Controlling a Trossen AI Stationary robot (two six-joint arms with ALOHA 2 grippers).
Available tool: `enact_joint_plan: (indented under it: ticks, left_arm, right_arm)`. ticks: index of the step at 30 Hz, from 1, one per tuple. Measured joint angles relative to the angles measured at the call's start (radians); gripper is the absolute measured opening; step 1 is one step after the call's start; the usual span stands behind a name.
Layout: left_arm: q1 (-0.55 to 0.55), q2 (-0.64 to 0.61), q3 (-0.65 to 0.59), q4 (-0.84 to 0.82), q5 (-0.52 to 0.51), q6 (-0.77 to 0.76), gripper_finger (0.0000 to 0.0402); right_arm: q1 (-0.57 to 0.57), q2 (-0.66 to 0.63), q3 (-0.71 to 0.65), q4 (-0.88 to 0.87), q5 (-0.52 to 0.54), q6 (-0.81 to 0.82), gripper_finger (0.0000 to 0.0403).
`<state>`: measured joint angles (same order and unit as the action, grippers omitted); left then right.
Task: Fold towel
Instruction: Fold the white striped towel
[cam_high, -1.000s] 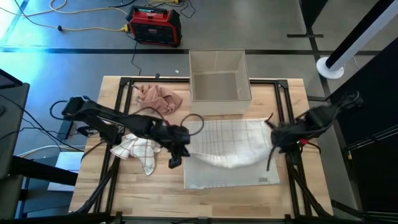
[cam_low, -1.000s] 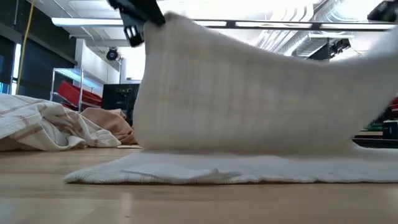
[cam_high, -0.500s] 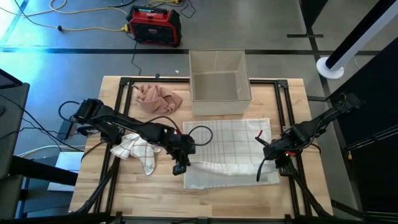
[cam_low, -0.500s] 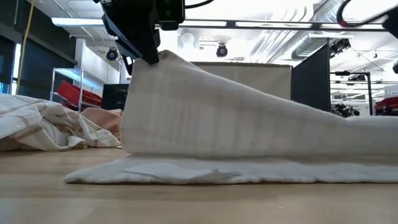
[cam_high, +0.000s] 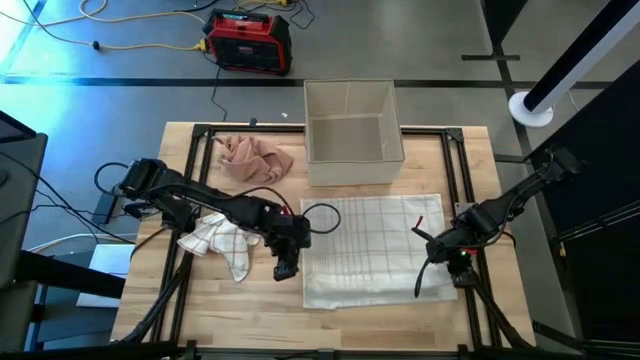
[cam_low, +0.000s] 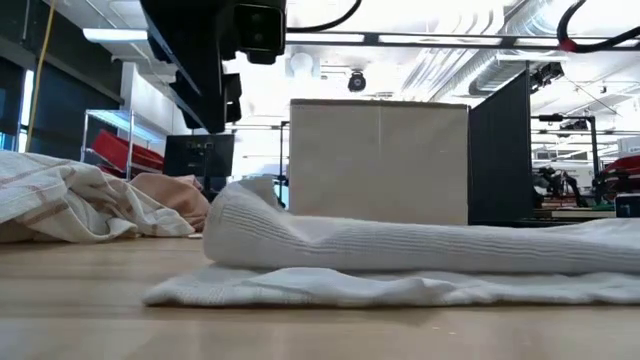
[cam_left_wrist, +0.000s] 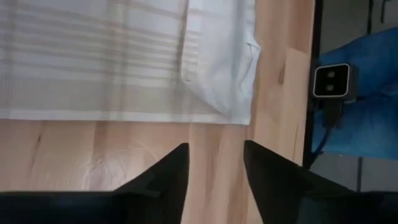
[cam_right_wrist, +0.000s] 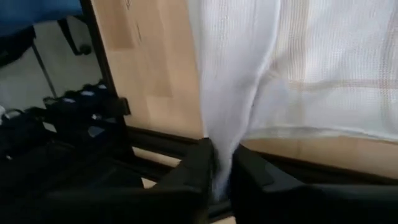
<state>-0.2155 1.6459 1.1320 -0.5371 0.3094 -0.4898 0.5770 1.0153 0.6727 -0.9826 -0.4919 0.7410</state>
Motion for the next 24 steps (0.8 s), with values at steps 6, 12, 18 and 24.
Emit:
enact_joint_plan:
  ticks: [6,12,18,24]
  left_arm:
    - [0.007,0.0,0.0,0.012,-0.002,-0.015,0.0171]
    - [0.004,0.0,0.0,0.017,-0.1,-0.028,0.0172]
    - [0.017,0.004,0.0,0.135,-0.303,-0.038,0.0166]
    - [0.075,0.11,0.001,0.28,-0.348,-0.002,0.0098]
  right_arm:
    - [0.0,0.0,0.0,0.02,-0.026,0.127,0.0157]
    - [0.0,-0.003,0.0,-0.018,-0.033,0.116,0.0189]
    - [0.0,-0.003,0.0,-0.059,0.188,0.115,0.0162]
    - [-0.031,-0.006,-0.071,0.029,0.407,0.191,0.0049]
